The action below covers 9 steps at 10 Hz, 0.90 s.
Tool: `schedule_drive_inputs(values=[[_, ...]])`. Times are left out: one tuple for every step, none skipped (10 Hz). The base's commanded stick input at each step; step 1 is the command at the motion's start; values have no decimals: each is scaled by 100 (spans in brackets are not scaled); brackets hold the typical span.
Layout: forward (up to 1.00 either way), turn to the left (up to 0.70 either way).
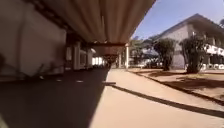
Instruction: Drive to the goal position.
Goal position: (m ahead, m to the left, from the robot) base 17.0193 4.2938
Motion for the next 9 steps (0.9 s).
schedule_drive_inputs(values=[[85,0],[85,0],[85,0],[85,0],[85,0],[85,0],[85,0],[85,0],[85,0]])
